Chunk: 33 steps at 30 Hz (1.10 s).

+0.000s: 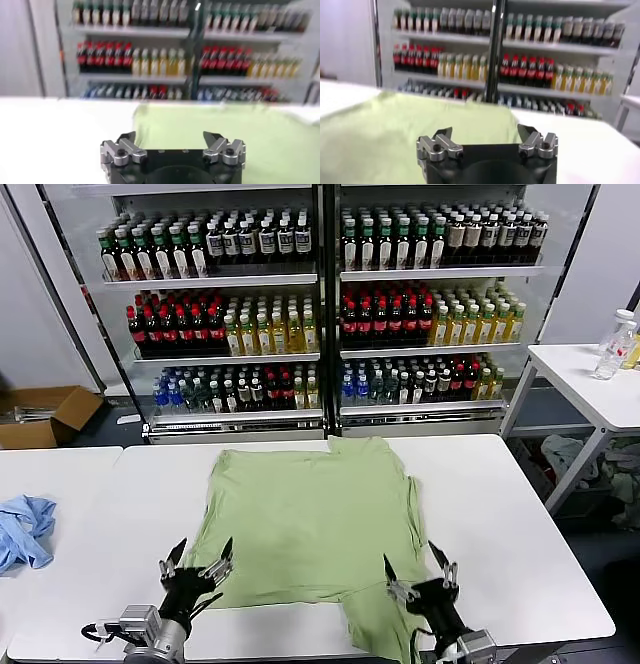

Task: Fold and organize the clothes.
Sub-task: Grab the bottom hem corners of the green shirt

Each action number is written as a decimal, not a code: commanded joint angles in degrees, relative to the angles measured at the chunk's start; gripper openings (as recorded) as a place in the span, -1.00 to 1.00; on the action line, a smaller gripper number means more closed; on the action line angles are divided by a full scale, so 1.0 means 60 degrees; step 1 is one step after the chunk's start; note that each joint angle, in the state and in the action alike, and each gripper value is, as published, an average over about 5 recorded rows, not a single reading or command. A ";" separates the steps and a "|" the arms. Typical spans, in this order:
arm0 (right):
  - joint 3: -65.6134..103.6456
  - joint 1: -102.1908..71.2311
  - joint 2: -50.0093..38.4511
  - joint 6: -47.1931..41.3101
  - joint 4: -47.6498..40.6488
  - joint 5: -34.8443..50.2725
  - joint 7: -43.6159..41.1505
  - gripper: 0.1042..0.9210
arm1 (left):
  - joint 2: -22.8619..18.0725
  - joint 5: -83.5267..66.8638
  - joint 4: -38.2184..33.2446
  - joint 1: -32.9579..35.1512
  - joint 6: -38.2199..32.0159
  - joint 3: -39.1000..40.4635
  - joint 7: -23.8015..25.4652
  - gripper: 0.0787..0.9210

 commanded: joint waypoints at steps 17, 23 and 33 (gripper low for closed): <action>-0.0414 -0.1928 0.0385 -0.1158 -0.0432 0.0297 -0.0101 0.51 | 0.0856 -0.1549 0.0748 0.0295 0.1196 -0.0153 -0.0977 0.56; -0.0332 -0.1899 0.0337 -0.1111 -0.0304 0.0757 -0.0147 0.09 | 0.0846 -0.2046 0.0767 0.0300 0.1191 -0.0136 -0.0781 0.15; 0.0056 -0.1491 -0.0108 -0.0287 0.0083 0.1065 -0.0402 -0.61 | 0.0956 -0.3567 0.0416 0.0226 0.0978 -0.0423 -0.0440 -0.51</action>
